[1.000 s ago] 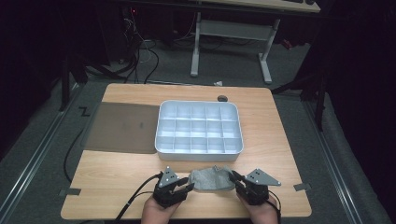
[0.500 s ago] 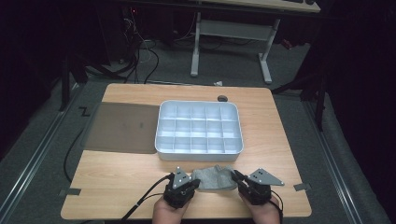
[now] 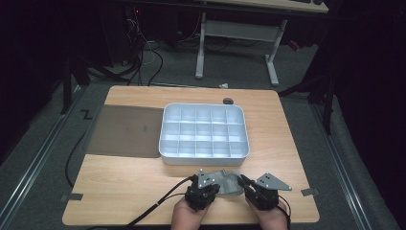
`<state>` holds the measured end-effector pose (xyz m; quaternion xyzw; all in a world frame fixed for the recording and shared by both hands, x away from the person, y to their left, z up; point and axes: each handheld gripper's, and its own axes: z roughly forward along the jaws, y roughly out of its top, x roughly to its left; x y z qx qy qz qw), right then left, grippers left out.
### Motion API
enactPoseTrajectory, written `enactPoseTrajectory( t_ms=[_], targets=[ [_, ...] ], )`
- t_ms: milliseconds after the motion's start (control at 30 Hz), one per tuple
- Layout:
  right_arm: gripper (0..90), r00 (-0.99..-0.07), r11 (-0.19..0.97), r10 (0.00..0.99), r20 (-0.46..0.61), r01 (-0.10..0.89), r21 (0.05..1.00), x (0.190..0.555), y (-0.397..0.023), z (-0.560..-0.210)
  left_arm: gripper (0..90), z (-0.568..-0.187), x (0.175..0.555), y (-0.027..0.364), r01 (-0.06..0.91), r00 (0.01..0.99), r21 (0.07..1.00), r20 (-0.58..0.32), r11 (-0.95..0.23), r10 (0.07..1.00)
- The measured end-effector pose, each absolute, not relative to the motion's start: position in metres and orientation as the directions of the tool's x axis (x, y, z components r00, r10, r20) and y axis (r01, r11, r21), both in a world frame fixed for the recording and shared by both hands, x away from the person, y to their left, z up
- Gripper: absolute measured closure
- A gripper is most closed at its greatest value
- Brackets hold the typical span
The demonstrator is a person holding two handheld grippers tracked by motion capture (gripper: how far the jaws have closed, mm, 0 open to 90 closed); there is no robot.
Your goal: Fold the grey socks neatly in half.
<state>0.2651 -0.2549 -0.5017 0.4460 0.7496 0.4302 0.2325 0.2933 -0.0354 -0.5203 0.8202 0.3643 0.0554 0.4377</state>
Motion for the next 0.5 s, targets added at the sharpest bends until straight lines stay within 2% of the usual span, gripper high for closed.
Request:
enactPoseTrajectory(
  t_ms=[367, 500],
  targets=[
    [72.8, -0.439, 0.189, 0.892, 0.109, 0.582, 0.791, 0.273, -0.274, -0.521, 87.1, -0.527, 0.298, -0.052, 0.539, 0.749, 0.731, -0.187, -0.42, 0.636],
    [60.7, -0.42, 0.181, 0.898, 0.132, 0.626, 0.759, 0.276, -0.275, -0.528, 87.1, -0.527, 0.298, -0.052, 0.539, 0.75, 0.728, -0.184, -0.425, 0.635]
  ],
)
